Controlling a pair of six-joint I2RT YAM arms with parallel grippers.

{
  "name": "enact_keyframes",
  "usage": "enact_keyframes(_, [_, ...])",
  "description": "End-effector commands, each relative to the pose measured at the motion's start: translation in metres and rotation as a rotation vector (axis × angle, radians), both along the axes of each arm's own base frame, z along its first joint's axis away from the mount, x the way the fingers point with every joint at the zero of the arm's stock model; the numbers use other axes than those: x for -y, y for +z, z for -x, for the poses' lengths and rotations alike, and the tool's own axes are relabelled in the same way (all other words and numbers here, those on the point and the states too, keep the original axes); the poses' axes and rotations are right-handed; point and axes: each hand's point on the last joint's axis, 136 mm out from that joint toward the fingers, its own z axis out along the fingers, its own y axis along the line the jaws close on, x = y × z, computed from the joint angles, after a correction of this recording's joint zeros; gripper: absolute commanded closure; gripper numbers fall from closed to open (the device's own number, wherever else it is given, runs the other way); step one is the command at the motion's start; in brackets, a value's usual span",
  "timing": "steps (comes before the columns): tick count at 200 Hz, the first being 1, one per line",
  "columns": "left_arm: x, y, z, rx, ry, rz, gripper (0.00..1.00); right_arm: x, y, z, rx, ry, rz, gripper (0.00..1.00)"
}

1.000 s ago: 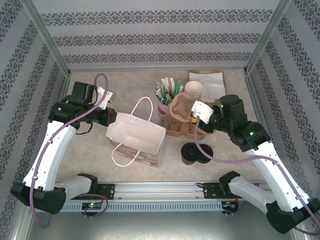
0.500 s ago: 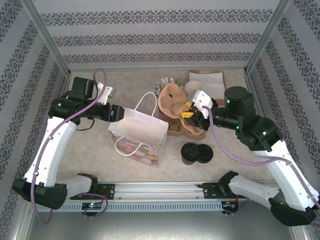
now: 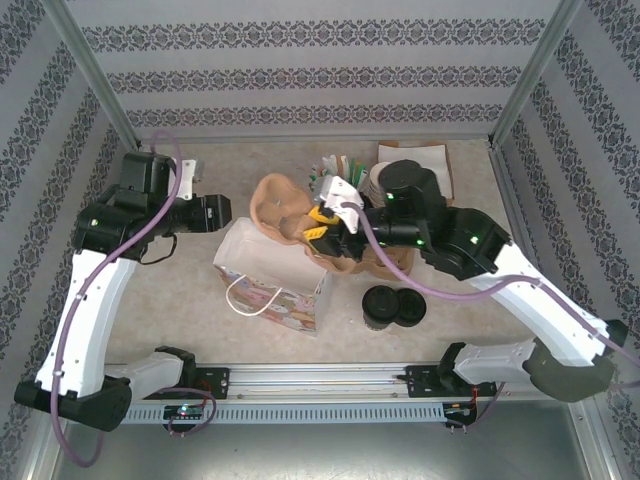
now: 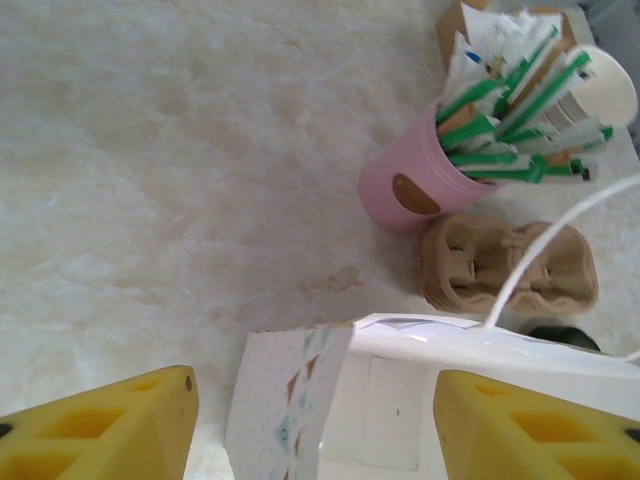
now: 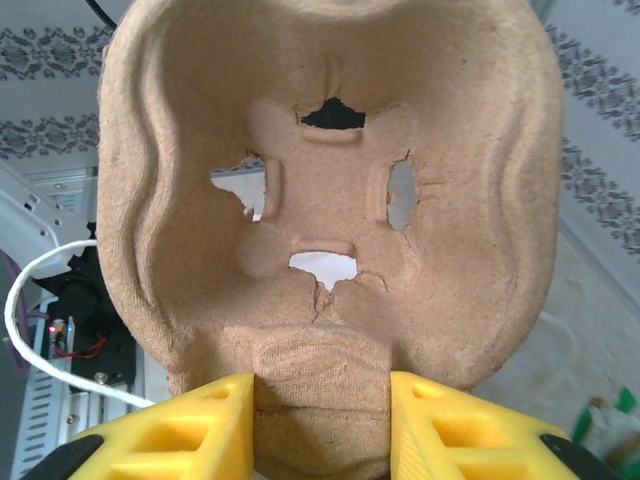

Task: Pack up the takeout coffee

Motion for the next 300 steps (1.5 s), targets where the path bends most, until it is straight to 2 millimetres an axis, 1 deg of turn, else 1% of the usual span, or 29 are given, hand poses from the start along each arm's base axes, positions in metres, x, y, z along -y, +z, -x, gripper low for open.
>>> enact_keyframes(1, [-0.024, -0.005, 0.013, -0.03, 0.134, -0.041, 0.4, -0.018, 0.013, -0.004, 0.001, -0.004, -0.041, 0.64])
enact_keyframes(29, [-0.035, -0.005, 0.024, 0.024, 0.179, -0.053, 0.42, -0.041, 0.0, -0.006, -0.033, 0.028, -0.02, 0.64])
enact_keyframes(43, [-0.041, -0.008, 0.029, 0.029, 0.2, -0.072, 0.43, -0.046, -0.008, -0.009, -0.06, 0.025, 0.001, 0.64])
enact_keyframes(65, [-0.042, -0.013, 0.035, 0.007, 0.194, -0.085, 0.43, -0.052, -0.017, -0.011, -0.081, 0.022, 0.023, 0.64])
enact_keyframes(90, [-0.045, -0.02, 0.038, -0.008, 0.199, -0.102, 0.43, -0.053, -0.027, -0.013, -0.113, 0.006, 0.053, 0.65])
enact_keyframes(114, [-0.043, -0.02, 0.039, 0.001, 0.19, -0.093, 0.43, -0.053, -0.04, -0.013, -0.139, -0.006, 0.101, 0.65])
enact_keyframes(147, [-0.045, -0.018, 0.041, 0.007, 0.189, -0.101, 0.43, -0.055, -0.054, -0.009, -0.164, -0.007, 0.154, 0.65])
enact_keyframes(159, [-0.045, -0.018, 0.041, 0.012, 0.19, -0.1, 0.43, -0.055, -0.06, -0.01, -0.172, -0.017, 0.178, 0.65])
enact_keyframes(227, [-0.051, -0.021, 0.045, 0.031, 0.212, -0.12, 0.43, -0.06, -0.08, -0.011, -0.197, -0.027, 0.275, 0.66])
enact_keyframes(265, [-0.045, -0.021, 0.045, 0.03, 0.187, -0.096, 0.43, -0.06, -0.089, -0.007, -0.211, -0.007, 0.326, 0.67])
enact_keyframes(300, [-0.038, -0.021, 0.044, 0.039, 0.158, -0.063, 0.43, -0.055, -0.099, -0.005, -0.227, -0.001, 0.386, 0.67])
